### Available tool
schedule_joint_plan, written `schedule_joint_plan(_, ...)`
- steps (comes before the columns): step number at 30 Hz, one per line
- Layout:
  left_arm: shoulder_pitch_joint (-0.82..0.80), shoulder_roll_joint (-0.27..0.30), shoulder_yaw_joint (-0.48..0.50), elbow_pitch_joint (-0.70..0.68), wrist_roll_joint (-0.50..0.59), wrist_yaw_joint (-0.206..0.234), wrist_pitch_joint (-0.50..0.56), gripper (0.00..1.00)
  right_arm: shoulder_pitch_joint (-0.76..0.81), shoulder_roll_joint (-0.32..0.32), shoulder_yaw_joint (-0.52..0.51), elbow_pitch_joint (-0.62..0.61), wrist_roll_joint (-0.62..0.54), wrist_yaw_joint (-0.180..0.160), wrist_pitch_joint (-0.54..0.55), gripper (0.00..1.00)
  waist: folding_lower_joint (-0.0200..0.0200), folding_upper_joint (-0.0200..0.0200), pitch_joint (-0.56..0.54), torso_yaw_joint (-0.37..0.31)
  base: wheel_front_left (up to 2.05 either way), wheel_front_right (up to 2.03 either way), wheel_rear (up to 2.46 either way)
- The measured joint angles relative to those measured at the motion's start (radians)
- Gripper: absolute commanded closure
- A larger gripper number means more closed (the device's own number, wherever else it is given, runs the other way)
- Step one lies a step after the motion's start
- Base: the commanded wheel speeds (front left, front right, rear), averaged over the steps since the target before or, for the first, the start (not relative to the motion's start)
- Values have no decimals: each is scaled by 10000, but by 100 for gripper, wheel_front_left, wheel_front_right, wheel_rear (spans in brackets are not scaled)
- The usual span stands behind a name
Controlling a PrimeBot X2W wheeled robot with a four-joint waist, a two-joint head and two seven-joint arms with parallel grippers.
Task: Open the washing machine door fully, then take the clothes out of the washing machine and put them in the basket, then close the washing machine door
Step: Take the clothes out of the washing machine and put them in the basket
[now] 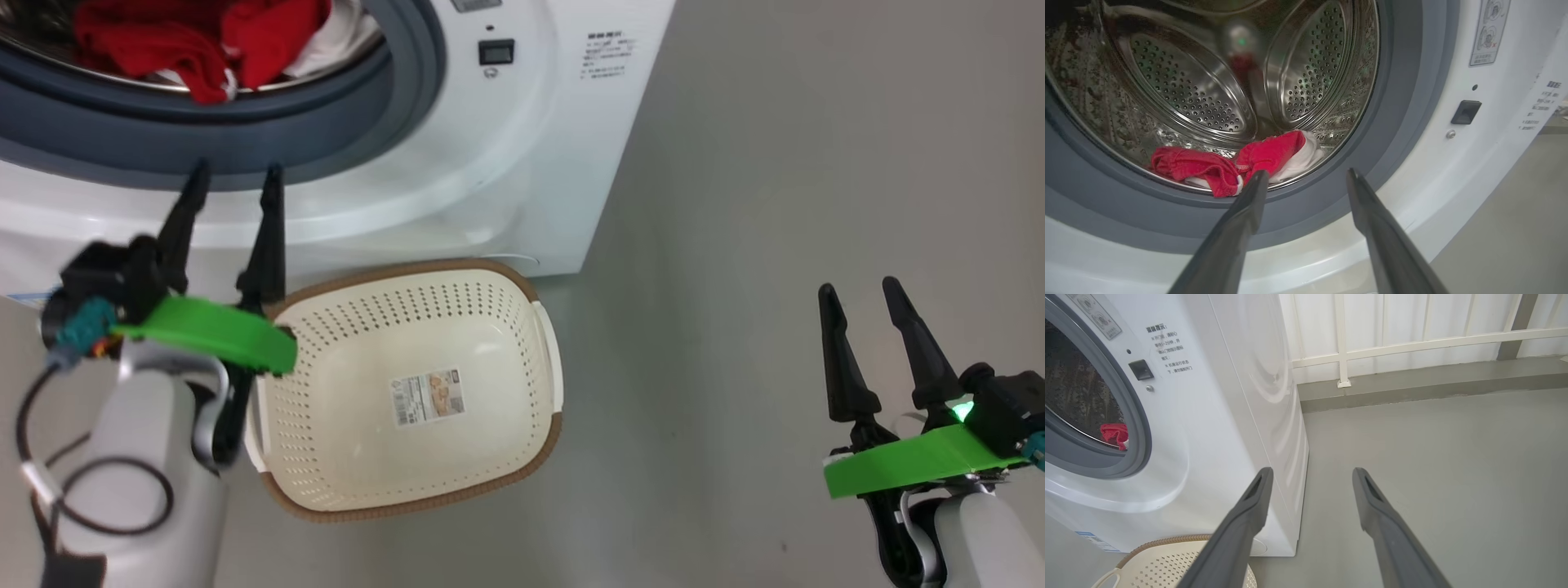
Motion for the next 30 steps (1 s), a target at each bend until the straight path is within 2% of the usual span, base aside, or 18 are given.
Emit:
schedule_joint_plan(16, -3838, 656, -6, 3083, 790, 0, 0, 0, -799, 140, 219, -217, 2, 0, -2, 0, 0, 0, 1530, -689, 0, 0, 0)
schedule_joint_plan(23, -4851, 1009, -163, 4389, 1310, 15, 0, 0, -1179, 150, 347, -276, 198, 0, -2, 0, 0, 0, 2112, -949, 0, 0, 0)
schedule_joint_plan(30, -5535, 1285, -343, 5112, 1739, 186, 0, 0, -1206, 150, 512, -339, 282, 0, -2, 0, 0, 0, 2500, -1228, 0, 0, 0)
